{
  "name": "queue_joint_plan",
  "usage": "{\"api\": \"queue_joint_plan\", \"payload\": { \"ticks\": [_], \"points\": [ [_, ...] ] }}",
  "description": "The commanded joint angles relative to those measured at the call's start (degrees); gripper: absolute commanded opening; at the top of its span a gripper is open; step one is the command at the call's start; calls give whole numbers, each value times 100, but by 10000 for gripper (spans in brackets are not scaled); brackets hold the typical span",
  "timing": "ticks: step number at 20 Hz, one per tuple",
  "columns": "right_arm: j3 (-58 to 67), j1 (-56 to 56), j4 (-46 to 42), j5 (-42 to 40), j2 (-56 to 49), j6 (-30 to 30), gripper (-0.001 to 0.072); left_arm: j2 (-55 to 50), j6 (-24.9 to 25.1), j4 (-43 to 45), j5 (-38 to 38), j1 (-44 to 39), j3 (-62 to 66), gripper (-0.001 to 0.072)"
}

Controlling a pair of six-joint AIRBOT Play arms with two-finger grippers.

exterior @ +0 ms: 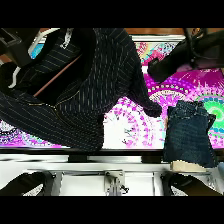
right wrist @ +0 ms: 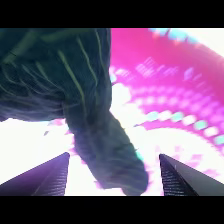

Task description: Fold the shirts.

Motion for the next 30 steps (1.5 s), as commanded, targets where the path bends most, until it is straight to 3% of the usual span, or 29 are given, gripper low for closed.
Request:
{"api": "queue_joint_plan", "payload": {
  "ticks": [1, 3, 7, 10, 11, 12, 13, 18, 21, 24, 29, 30],
  "points": [
    [-699, -476, 1001, -741, -26, -660, 660, 15, -42, -33, 39, 2, 4, 54],
    [-955, -476, 892, -1010, -109, -914, 660, 15, -44, -46, 37, 2, 4, 54],
    [-964, -433, 1961, -1010, -409, -1655, 660, -22, -111, -46, 39, 2, 4, 54],
    [-964, -426, 1665, -1180, -509, -1821, 649, -11, -151, -46, 35, 2, 4, 54],
    [-964, -426, 1416, -1325, -509, -1821, 506, -4, -151, -57, 33, 2, 4, 54],
    [-964, -426, 1143, -1537, -509, -1821, 244, 2, -149, -136, 33, 2, 4, 54],
    [-962, -431, 863, -1860, -503, -1781, 122, 4, -144, -254, 33, 2, 4, 54],
    [122, -437, 101, -3445, -485, -1565, 115, 2, 138, -372, -619, 2, 4, 54],
    [575, -437, -240, -4507, -494, -1231, 115, 63, 603, -610, -909, 0, 4, 54],
    [577, -435, -225, -3917, -763, -962, 116, 216, 890, -841, -901, 0, 4, 53],
    [577, -439, -254, -2422, -1084, -925, 120, 420, 887, -608, -393, 50, 7, 54],
    [579, -435, -234, -2398, -1075, -933, 229, 417, 885, -647, -350, 48, 7, 54]
  ]
}}
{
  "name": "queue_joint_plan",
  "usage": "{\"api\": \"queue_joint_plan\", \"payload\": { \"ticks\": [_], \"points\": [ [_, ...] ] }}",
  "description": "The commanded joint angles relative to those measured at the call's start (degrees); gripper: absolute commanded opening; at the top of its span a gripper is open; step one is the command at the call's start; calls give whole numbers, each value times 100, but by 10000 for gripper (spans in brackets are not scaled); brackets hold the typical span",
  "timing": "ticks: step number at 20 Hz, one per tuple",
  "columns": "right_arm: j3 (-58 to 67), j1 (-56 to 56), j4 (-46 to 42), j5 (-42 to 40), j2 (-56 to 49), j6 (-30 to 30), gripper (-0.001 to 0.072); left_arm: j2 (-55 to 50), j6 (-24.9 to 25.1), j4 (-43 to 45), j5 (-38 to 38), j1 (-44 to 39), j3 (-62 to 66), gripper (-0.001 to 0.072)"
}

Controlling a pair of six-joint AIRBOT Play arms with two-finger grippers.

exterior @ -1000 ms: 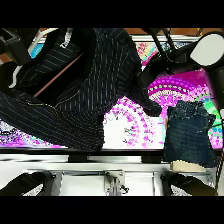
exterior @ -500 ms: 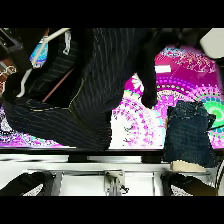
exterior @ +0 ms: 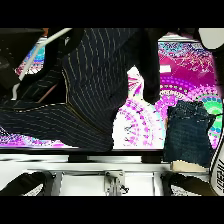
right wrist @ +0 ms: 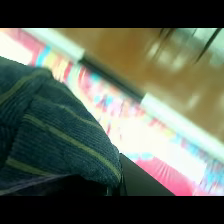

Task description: Fold the shirts.

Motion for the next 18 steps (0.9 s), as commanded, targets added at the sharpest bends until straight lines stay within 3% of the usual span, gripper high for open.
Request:
{"api": "queue_joint_plan", "payload": {
  "ticks": [1, 2, 6, 8, 11, 12, 13, 16, 18],
  "points": [
    [28, 0, 15, 538, -42, 42, 567, 57, 68, -4, 245, 24, 2, 54],
    [28, 0, 118, 442, 55, 46, 658, 57, 68, -42, 166, 15, 2, 54],
    [33, 0, 138, 116, 732, 402, 658, 39, 37, -37, -195, 20, 2, 54],
    [33, 85, 651, 289, 1005, 212, 657, 11, -7, -39, -564, 20, 2, 54],
    [33, 610, 1104, 1250, 1097, -2240, 657, 26, -70, -37, -870, 20, 2, 54],
    [33, 778, 737, 1663, 1104, -2509, 657, 35, -105, -37, -887, 20, 2, 53],
    [33, 846, 173, 1937, 1102, -2389, 656, 44, -109, -37, -892, 20, 2, 53],
    [31, 638, -1611, 2603, 1097, -1307, 657, 96, -103, 20, -885, 26, 2, 54],
    [31, 146, -1755, 2806, 1073, -925, 657, 160, -37, 70, -885, 26, 2, 54]
  ]
}}
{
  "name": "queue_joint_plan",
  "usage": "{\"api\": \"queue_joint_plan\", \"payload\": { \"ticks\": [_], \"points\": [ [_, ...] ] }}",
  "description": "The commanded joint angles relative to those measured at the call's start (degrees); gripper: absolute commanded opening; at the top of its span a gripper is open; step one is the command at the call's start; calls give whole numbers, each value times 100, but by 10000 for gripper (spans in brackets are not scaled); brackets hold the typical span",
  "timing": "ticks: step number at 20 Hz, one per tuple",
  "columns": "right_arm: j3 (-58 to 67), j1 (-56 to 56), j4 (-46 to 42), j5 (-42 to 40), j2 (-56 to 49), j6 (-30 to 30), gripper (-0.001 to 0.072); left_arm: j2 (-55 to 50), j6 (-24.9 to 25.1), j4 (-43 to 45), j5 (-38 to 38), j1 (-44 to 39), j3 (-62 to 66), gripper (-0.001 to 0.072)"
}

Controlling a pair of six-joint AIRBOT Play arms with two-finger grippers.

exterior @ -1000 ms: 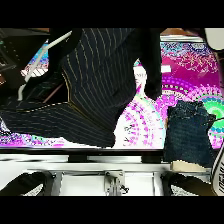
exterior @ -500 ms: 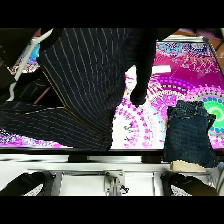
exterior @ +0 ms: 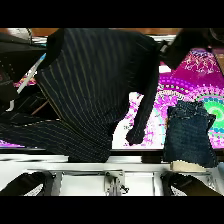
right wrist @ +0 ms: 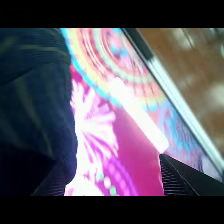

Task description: Fold the shirts.

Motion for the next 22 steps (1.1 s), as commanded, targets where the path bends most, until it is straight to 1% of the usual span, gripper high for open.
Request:
{"api": "queue_joint_plan", "payload": {
  "ticks": [1, 2, 3, 4, 6, 8, 9, 10, 12, 13, 14, 15, 16, 17, 18, 19, 20, 22],
  "points": [
    [-2, -632, -710, 627, -26, 647, 657, 101, 46, 94, -66, 7, 0, 53],
    [-2, -890, -350, 621, -44, 728, 657, 131, 46, 142, -63, 7, 0, 54],
    [-2, -1161, 328, 581, -44, 780, 657, 149, 42, 208, -63, 7, 0, 54],
    [0, -1386, 1202, 566, -31, 780, 657, 146, 37, 271, -61, 9, 0, 53],
    [0, -1705, 3222, 566, -31, 772, 657, 81, 13, 295, -26, 7, 0, 54],
    [0, -1729, 4411, 518, -33, 767, 657, -7, 15, 262, 76, 7, -2, 53],
    [0, -1681, 4743, 520, -31, 758, 657, -48, 15, 258, 142, 4, -4, 54],
    [0, -1659, 4863, 538, -31, 782, 657, -94, 20, 264, 212, 7, -4, 54],
    [0, -1665, 4769, 610, 0, 1062, 657, -157, 22, 332, 258, 7, -4, 54],
    [0, -1665, 4428, 605, 42, 1279, 657, -179, 20, 345, 258, 17, -4, 54],
    [0, -1665, 4096, 608, 66, 1357, 657, -188, 17, 341, 258, 42, -4, 54],
    [0, -1665, 3974, 581, 63, 1220, 657, -186, 17, 323, 258, 42, -2, 54],
    [0, -1659, 4030, 560, 35, 730, 657, -181, 20, 289, 258, 39, -2, 54],
    [-2, -1550, 4089, 564, -15, -216, 657, -173, 22, 184, 254, 39, -2, 54],
    [-2, -1403, 3963, 568, -107, -1305, 657, -170, 24, 118, 251, 39, -2, 54],
    [-2, -1231, 3836, 518, -223, -1878, 657, -170, 37, 61, 199, 35, -2, 54],
    [-2, -1069, 3781, 367, -376, -1947, 657, -173, 42, 39, 98, 35, -2, 53],
    [-2, -752, 3950, 55, -704, -1956, 657, -175, 70, 22, -188, 33, -2, 54]
  ]
}}
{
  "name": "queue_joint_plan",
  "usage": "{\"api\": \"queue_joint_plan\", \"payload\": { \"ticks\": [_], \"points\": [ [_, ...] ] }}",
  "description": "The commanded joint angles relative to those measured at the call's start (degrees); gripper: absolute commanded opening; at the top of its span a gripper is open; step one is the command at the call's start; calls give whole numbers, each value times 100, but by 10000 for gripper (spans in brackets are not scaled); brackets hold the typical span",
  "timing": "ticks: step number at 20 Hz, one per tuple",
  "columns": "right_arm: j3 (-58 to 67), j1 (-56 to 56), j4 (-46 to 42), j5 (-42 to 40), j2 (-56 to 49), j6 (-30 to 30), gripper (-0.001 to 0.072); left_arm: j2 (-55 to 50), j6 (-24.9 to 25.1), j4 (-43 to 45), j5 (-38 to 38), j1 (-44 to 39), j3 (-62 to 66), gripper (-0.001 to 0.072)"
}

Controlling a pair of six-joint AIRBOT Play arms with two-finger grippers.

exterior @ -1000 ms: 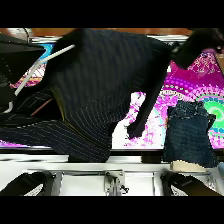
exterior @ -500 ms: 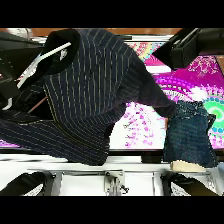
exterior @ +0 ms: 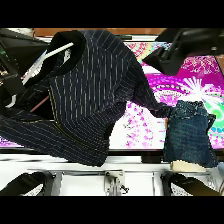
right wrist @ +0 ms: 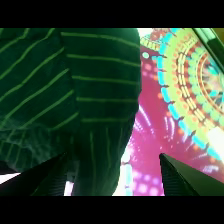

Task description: Fold the shirts.

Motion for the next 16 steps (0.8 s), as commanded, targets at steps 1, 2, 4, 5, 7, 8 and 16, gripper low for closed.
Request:
{"api": "queue_joint_plan", "payload": {
  "ticks": [1, 2, 4, 5, 7, 8, 16],
  "points": [
    [-2, 511, 146, -503, -452, -859, 657, -7, 83, -87, -474, 2, -2, 54],
    [0, 595, 177, -667, -514, -859, 657, -7, 125, -90, -656, 2, -2, 54],
    [0, 623, 238, -922, -514, -861, 657, -7, 210, -127, -909, 2, -2, 54],
    [0, 608, 291, -975, -501, -929, 657, -7, 264, -184, -929, 2, -2, 54],
    [0, 621, 494, -1014, -514, -1266, 657, -13, 531, -551, -929, 2, -2, 54],
    [0, 636, 564, -1106, -527, -1346, 657, -15, 535, -684, -933, 2, -2, 54],
    [0, 697, 1082, 33, -623, -1342, 657, -13, 658, -761, -892, 2, -2, 53]
  ]
}}
